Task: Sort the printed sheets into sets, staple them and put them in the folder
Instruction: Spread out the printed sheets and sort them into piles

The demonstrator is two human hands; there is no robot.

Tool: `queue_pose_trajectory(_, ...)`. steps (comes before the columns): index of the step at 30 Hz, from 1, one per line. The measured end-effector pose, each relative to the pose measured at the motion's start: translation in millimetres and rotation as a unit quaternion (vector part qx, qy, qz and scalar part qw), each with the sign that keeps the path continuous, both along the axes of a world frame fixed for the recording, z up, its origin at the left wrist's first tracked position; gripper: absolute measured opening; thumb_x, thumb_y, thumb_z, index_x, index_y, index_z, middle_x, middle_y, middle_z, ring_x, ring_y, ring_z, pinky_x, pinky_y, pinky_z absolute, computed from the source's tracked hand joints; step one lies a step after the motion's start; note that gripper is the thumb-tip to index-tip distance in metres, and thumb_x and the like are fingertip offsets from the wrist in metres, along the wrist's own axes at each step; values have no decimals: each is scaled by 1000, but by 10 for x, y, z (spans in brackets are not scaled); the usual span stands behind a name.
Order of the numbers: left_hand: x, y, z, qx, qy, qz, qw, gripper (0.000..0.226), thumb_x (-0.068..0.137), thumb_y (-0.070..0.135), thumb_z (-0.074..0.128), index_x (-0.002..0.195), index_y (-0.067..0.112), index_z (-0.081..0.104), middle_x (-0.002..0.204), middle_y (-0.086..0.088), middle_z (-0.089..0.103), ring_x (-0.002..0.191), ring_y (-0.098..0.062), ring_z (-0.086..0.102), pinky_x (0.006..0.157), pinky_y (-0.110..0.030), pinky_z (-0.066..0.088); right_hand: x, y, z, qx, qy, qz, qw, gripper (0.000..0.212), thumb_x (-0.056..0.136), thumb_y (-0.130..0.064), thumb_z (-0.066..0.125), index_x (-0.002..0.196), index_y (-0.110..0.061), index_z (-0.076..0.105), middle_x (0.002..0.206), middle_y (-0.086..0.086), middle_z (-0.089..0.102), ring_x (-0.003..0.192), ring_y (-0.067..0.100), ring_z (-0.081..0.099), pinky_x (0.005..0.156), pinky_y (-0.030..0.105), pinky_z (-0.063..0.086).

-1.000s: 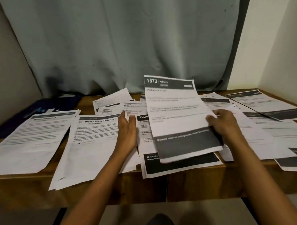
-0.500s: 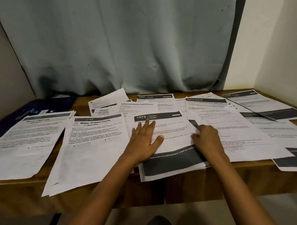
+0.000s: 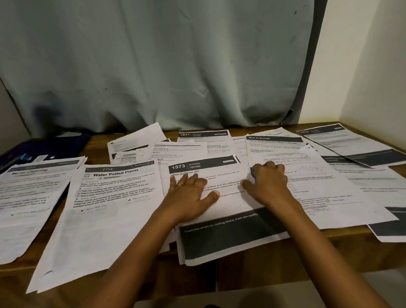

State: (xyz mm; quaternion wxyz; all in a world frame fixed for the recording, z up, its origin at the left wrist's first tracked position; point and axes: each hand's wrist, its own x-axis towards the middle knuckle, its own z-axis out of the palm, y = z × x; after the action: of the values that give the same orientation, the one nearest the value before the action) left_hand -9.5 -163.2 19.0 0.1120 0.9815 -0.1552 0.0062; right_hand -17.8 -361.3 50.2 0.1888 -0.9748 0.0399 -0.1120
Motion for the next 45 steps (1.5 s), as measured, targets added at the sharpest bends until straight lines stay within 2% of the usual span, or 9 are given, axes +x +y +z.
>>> queue_pose_trajectory(6, 374, 186, -10, -42, -45, 69, 996, 68, 95, 63, 26, 152, 29, 14, 161, -2, 7, 148, -26, -1, 117, -48, -8, 834, 285, 305, 176, 27, 79, 981, 35, 88, -25, 66, 110, 1, 65, 117, 16, 65, 106, 28, 60, 88, 37, 49)
queue_pose_trajectory(10, 487, 240, -181, -2, -17, 105, 994, 70, 93, 67, 18, 153, 32, 8, 162, 1, 1, 148, -25, -3, 116, -50, -8, 1346, 532, 234, 167, 71, 83, 980, 40, 88, -31, 65, 106, 4, 65, 90, 13, 64, 81, 23, 60, 71, 32, 48)
queue_pose_trajectory(13, 503, 247, -202, -2, -24, 104, 994, 68, 94, 66, 16, 153, 32, 8, 162, 2, 1, 148, -23, -4, 117, -49, -8, 1600, 709, 135, 127, 86, 63, 986, 47, 88, -40, 63, 114, -1, 58, 106, 13, 62, 97, 27, 59, 74, 30, 44)
queue_pose_trajectory(18, 495, 264, -213, -19, -26, 98, 995, 68, 94, 65, 18, 153, 32, 9, 162, -1, 0, 148, -22, -6, 118, -47, -8, 1808, 1002, 35, 94, 79, 35, 992, 59, 85, -41, 68, 128, -7, 48, 135, 13, 52, 125, 33, 47, 106, 44, 34)
queue_pose_trajectory(28, 496, 265, -193, -46, -29, 102, 993, 69, 94, 66, 22, 152, 30, 13, 162, -6, 1, 148, -26, -6, 118, -47, -7, 2017, 1067, 79, 183, 94, 2, 979, 54, 83, -23, 74, 126, -1, 50, 130, 15, 54, 117, 30, 53, 85, 30, 44)
queue_pose_trajectory(33, 472, 269, -189, -63, -30, 101, 992, 68, 95, 65, 22, 152, 31, 13, 162, -6, 2, 148, -26, -6, 118, -47, -7, 2048, 1078, 126, 287, 12, 31, 957, 20, 84, -18, 72, 83, -6, 56, 86, 8, 57, 88, 26, 58, 72, 30, 43)
queue_pose_trajectory(38, 457, 284, -194, -83, -36, 96, 991, 66, 95, 64, 24, 152, 30, 15, 162, -7, 4, 148, -25, -5, 119, -47, -7, 2080, 1042, 372, 334, -80, 61, 937, 28, 81, -13, 70, 63, -14, 47, 83, 7, 57, 79, 23, 56, 70, 30, 44)
queue_pose_trajectory(42, 447, 293, -203, -94, -32, 91, 991, 67, 95, 64, 24, 152, 29, 14, 162, -6, 2, 148, -24, -6, 118, -47, -8, 2072, 988, 570, 407, -136, 61, 901, 15, 83, -18, 69, 82, -15, 55, 98, 5, 63, 84, 20, 58, 75, 28, 50)
queue_pose_trajectory(45, 448, 297, -214, -92, -23, 92, 991, 70, 95, 64, 23, 153, 27, 14, 162, -6, 1, 148, -25, -7, 118, -47, -9, 2040, 954, 461, 424, -21, 71, 902, 47, 76, -31, 79, 112, -7, 60, 120, 10, 64, 99, 27, 64, 88, 38, 53)
